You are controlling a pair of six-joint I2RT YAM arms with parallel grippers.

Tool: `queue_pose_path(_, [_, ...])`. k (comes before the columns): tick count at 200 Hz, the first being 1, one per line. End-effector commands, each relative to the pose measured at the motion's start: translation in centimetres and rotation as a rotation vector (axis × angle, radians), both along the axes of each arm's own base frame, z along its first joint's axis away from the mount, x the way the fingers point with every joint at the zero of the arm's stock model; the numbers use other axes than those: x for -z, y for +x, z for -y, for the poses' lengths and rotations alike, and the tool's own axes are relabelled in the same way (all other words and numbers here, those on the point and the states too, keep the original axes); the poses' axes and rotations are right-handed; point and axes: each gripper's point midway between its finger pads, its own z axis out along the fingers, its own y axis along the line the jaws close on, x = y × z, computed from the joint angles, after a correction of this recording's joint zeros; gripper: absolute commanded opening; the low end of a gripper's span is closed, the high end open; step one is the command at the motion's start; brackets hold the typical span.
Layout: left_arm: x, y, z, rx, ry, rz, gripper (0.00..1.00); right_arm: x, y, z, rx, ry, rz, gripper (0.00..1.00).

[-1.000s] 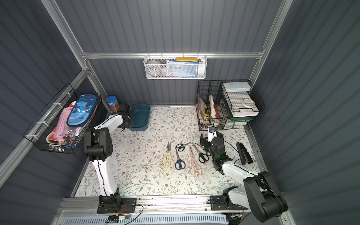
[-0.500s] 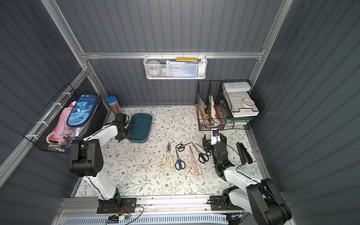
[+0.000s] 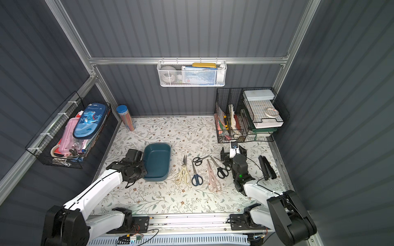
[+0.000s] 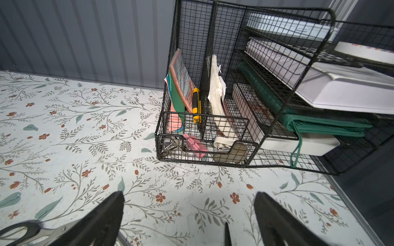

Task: Put the scissors into the storage box
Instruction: Move the storage box to the center of the board, then pick up the scissors from the center of the board.

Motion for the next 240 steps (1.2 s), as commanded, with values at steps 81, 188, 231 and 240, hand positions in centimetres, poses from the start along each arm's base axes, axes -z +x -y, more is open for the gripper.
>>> queue_pose_path(81, [1.1, -0.8, -0.7, 0.024, 0.059, -0.038, 0.29, -1.1, 0.5, -0.9, -0.029, -0.012, 0.023, 0.99])
queue_pose_path(188, [-13.0, 4.2, 5.1, 0.246, 0.337, 0.28, 0.58, -2.1, 0.5, -1.2, -0.022, -0.001, 0.058, 0.99])
queue_pose_path(231, [-9.7, 3.8, 17.8, 0.503, 0.215, 0.291, 0.54, -3.2, -2.0, -7.2, -0.281, 0.228, -0.097, 0.99])
queue_pose_path(240, [-8.3, 3.4, 19.6, 0.53, 0.124, 0.271, 0.54, -2.2, -2.9, -7.9, -0.303, 0.232, -0.142, 0.99])
